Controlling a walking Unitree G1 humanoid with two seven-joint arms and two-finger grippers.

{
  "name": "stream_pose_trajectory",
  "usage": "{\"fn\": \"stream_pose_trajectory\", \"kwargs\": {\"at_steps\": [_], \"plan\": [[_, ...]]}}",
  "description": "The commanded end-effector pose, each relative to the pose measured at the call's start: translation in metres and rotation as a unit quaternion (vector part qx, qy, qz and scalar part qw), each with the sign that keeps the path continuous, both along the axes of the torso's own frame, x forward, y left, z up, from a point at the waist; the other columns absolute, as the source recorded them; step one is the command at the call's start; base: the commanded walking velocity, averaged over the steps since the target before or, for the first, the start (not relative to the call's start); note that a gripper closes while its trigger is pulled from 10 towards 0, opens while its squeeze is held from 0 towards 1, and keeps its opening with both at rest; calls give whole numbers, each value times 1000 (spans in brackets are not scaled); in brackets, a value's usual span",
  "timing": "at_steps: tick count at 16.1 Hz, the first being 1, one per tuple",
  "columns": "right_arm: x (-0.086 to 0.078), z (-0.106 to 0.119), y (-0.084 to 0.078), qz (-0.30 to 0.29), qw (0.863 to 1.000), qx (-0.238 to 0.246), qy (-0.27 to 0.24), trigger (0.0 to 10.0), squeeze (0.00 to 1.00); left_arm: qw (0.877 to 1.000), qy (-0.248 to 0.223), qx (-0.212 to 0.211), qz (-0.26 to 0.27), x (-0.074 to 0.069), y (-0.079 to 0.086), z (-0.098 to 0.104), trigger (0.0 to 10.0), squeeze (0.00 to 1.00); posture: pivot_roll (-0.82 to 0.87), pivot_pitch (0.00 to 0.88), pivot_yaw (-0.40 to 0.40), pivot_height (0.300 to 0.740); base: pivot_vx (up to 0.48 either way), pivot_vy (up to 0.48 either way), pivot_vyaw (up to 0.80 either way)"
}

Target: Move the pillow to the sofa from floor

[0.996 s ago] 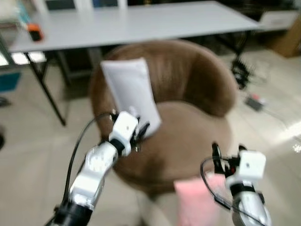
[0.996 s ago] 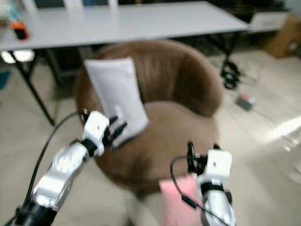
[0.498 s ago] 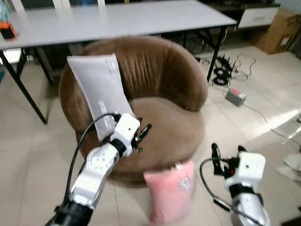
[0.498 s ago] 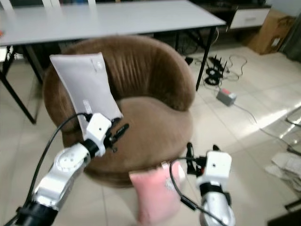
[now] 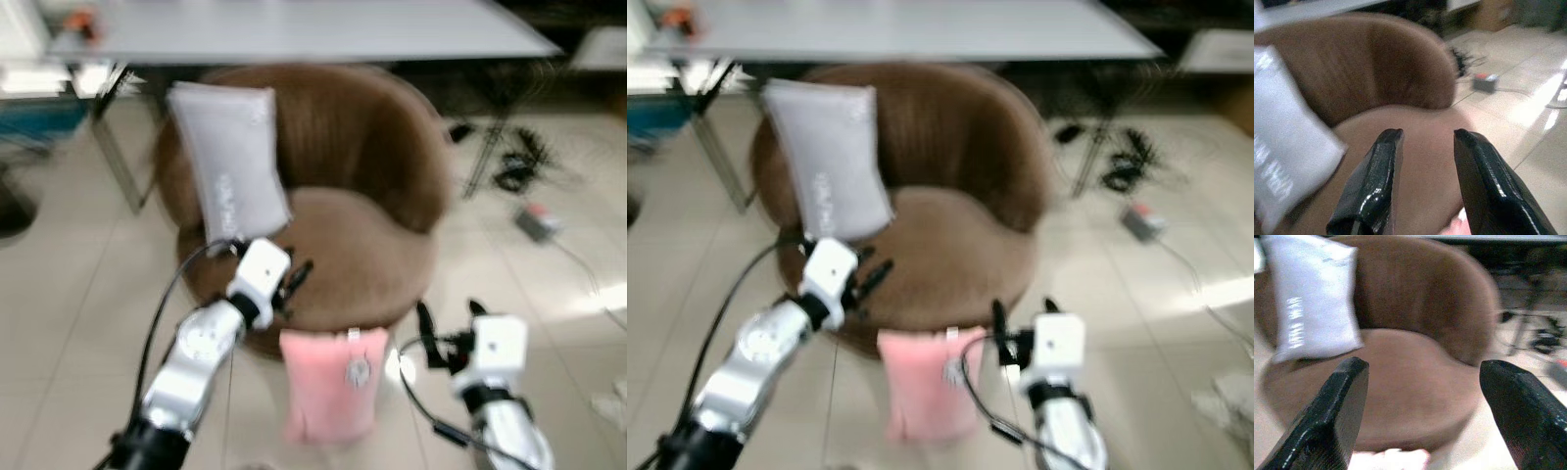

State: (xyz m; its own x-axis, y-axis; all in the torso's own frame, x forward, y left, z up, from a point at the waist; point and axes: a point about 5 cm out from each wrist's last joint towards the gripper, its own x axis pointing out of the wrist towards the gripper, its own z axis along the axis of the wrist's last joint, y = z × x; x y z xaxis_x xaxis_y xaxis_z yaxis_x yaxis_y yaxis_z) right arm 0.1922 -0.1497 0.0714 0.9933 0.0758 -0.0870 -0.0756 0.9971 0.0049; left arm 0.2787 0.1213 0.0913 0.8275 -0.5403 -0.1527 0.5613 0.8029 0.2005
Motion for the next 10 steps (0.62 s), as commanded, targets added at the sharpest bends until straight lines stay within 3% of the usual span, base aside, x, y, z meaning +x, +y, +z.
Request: {"fn": "stream_pose_trajectory", "kwargs": {"at_steps": [1, 10], "plan": [[1, 1, 0, 5, 1000, -7, -2, 10000, 0, 1000, -7, 3, -1, 1, 0, 2, 10000, 0, 18, 36, 11, 740, 0, -480, 800], [6, 0, 1, 16, 1000, -11, -6, 10000, 0, 999, -41, -15, 24, -3, 6, 6, 10000, 0, 34, 30, 8, 740, 0, -480, 800]]}}
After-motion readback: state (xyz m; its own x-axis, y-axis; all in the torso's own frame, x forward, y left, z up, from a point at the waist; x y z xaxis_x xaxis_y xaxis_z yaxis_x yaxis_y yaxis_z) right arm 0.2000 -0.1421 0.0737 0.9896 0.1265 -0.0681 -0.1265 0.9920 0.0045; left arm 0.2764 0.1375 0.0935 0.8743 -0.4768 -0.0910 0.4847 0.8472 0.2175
